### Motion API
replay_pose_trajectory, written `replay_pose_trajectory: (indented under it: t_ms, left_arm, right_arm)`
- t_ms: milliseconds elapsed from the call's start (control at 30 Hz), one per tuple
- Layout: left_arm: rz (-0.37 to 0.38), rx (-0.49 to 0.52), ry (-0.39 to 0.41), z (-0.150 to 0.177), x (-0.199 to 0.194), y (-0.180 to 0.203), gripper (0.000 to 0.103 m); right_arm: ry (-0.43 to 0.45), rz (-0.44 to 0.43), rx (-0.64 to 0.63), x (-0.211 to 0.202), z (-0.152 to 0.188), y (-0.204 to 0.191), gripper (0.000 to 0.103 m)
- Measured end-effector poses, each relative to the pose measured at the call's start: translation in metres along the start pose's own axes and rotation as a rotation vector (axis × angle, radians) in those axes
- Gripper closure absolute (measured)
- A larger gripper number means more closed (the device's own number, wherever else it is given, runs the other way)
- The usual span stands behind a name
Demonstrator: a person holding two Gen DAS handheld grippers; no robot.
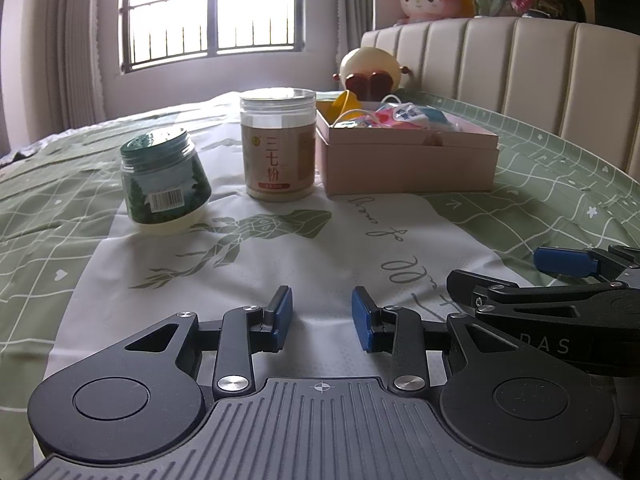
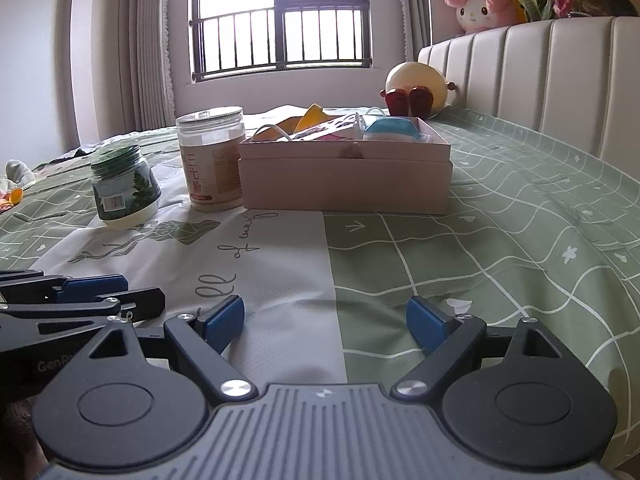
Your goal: Organize soft objects
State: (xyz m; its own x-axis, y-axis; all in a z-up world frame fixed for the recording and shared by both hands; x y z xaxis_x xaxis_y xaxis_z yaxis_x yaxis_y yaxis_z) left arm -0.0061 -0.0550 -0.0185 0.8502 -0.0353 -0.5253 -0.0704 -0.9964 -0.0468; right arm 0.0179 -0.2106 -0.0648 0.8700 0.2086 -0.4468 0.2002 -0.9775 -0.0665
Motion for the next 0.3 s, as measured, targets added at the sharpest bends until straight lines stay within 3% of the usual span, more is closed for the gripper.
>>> replay_pose_trajectory:
  t_ms: [300]
  left_arm:
    - [0.006,0.005,0.000,-0.0001,0.0001,0.0003,0.067]
  right_arm:
    - [-0.005,-0.005,0.004,0.0003,-0.0007,0.0004,0.014]
Point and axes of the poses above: each gripper's, at about its wrist camera, not at the fingertips, and x roughly the way its jaws point, y to its right, z to its underside, the point moved 3 cm from there along x, roughly the way its jaws point, and after that the axes turned 3 degrees about x, right-handed, at the moved point
